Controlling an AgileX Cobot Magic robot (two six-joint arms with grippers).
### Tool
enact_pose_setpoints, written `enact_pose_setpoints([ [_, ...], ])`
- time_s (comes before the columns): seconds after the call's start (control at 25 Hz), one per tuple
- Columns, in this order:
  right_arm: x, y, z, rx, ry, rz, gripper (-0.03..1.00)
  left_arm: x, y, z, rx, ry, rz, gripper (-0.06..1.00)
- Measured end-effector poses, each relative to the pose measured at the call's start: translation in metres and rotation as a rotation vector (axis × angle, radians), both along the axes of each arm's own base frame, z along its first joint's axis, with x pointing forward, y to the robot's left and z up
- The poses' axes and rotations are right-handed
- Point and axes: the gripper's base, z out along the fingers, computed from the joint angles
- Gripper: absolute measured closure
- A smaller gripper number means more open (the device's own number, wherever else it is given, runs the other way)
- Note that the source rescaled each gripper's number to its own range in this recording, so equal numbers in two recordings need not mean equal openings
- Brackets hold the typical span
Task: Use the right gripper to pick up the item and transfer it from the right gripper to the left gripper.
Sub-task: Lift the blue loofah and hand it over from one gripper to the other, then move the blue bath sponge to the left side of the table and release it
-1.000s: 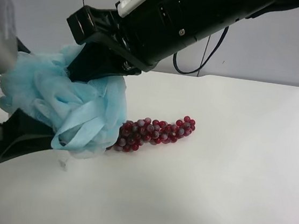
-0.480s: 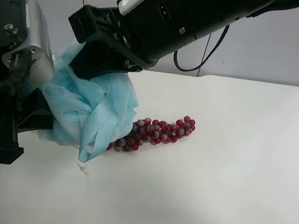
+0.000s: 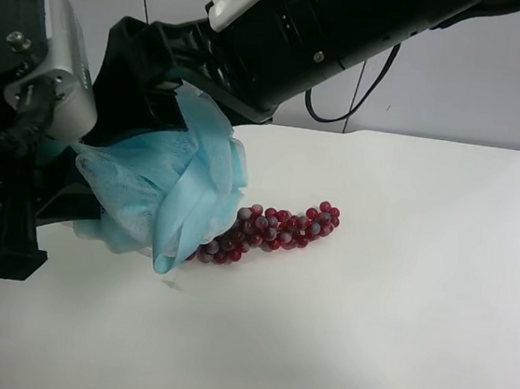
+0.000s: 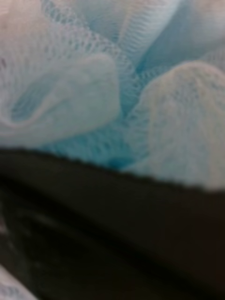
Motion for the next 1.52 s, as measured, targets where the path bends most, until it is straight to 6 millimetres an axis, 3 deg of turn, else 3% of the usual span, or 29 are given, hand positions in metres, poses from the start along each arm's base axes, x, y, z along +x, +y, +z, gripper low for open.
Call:
enact_pose_setpoints([
  [0.2, -0.015, -0.019, 0.016, -0.088, -0.079, 0.064, -0.03, 0.000, 0.000, 0.001, -0.009, -0.005, 0.002, 0.90],
  [0.48, -0.053, -0.069, 0.045, -0.291, -0.109, 0.099, -0.03, 0.001, -0.001, 0.001, -0.011, -0.006, 0.003, 0.90],
  [0.52, -0.053, -0.069, 0.045, -0.291, -0.109, 0.099, -0.03, 0.001, -0.001, 0.001, -0.011, -0.006, 0.003, 0.90],
  [0.8, -0.088, -0.121, 0.086, -0.291, -0.213, -0.092, -0.03, 0.001, -0.001, 0.001, -0.011, -0.006, 0.003, 0.92],
  [0.92, -0.113, -0.151, 0.097, -0.245, -0.260, -0.184, -0.03, 0.001, -0.001, 0.001, -0.011, -0.006, 0.003, 0.92],
  [1.04, -0.140, -0.182, 0.081, -0.236, -0.265, -0.262, -0.03, 0.001, -0.001, 0.001, -0.011, -0.006, 0.003, 0.92],
  [1.28, -0.186, -0.240, 0.016, -0.245, -0.293, -0.400, -0.03, 0.000, -0.001, 0.001, -0.013, -0.004, 0.003, 0.92],
  [1.52, -0.210, -0.269, -0.023, -0.114, -0.429, -0.477, -0.03, 0.000, -0.001, 0.001, -0.014, -0.004, 0.004, 0.92],
])
